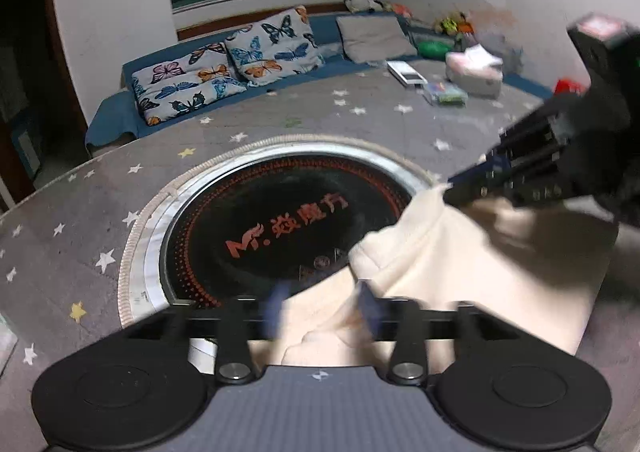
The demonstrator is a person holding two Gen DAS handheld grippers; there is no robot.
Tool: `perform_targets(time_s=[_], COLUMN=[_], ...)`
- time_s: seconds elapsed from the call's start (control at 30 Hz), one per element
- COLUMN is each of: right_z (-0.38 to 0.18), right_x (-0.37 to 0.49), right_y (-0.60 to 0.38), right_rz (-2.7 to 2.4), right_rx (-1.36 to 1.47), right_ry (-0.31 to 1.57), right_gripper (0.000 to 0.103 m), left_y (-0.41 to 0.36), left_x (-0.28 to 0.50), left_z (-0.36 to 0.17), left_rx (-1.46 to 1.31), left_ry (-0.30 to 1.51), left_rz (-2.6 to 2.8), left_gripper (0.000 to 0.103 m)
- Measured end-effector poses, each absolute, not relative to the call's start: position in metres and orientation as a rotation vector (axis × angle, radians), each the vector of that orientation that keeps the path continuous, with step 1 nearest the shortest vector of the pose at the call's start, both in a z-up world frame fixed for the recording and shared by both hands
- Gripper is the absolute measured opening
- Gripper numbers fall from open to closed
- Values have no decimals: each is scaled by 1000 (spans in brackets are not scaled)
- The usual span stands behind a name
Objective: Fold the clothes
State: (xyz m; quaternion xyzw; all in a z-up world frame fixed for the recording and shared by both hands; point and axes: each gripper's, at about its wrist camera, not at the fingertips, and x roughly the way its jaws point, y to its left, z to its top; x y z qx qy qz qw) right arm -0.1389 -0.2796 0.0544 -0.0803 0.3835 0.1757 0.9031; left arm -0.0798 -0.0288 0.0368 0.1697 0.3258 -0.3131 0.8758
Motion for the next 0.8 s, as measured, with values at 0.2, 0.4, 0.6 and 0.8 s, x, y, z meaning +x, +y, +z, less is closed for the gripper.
perform_targets(time_s=[0.2,0.4,0.6,0.8], right_z=[54,56,62,57], right_x=[-138,-139,-139,-133], right_y=[-278,-277,-274,-273], right_rz=[360,356,328,304], right_rx=[-159,-166,-175,-193], right_ry=[791,781,734,755], right_gripper=[8,8,8,15], left_y=[-30,-38,-41,-47], left_x=[-81,-90,-95,-82], left_z=[34,28,42,16], left_rx=[326,403,440,456], left_ry=[687,660,544,625], left_rz=[-681,-703,-638,-607], left_gripper=[50,6,6,8])
